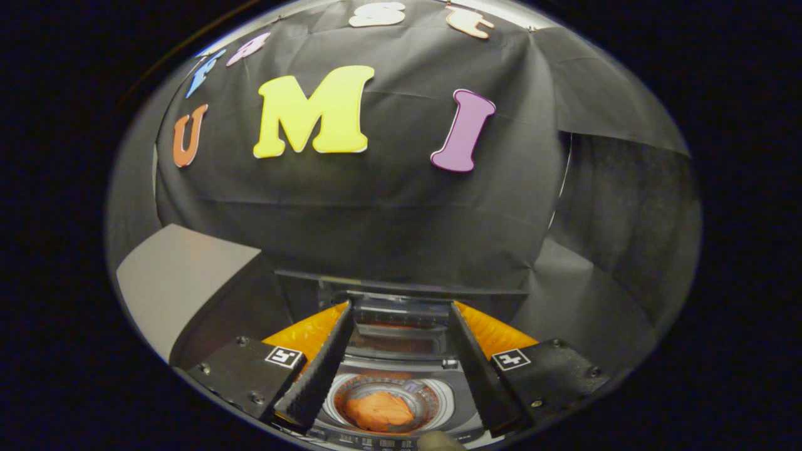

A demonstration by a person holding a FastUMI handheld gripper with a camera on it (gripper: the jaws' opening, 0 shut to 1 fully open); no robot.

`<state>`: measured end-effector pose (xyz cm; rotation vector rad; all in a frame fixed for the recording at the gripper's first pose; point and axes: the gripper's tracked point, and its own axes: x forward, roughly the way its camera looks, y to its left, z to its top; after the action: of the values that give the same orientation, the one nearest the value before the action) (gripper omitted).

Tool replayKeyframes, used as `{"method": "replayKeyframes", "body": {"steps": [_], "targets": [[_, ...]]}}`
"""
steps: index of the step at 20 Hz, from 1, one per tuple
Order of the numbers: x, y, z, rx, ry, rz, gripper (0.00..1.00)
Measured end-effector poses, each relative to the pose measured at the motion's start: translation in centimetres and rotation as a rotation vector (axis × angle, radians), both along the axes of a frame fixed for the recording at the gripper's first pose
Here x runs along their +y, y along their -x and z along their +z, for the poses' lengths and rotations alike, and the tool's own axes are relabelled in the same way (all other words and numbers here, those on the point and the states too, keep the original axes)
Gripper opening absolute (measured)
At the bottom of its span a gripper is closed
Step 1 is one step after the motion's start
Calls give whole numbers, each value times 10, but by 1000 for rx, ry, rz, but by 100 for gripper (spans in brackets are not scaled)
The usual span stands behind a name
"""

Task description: Put the clothes into the washing machine and then close the washing machine lid.

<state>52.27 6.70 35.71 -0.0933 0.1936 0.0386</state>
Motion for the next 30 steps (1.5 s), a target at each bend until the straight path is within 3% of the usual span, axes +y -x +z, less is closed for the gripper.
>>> {"method": "replayKeyframes", "body": {"steps": [10,19,21,30], "targets": [[4,-73,17,53,-53,-23,95],[1,-130,-5,140,-66,-55,95],[0,-131,-23,225,-85,-58,95],[1,-123,-30,161,-68,-33,96]]}}
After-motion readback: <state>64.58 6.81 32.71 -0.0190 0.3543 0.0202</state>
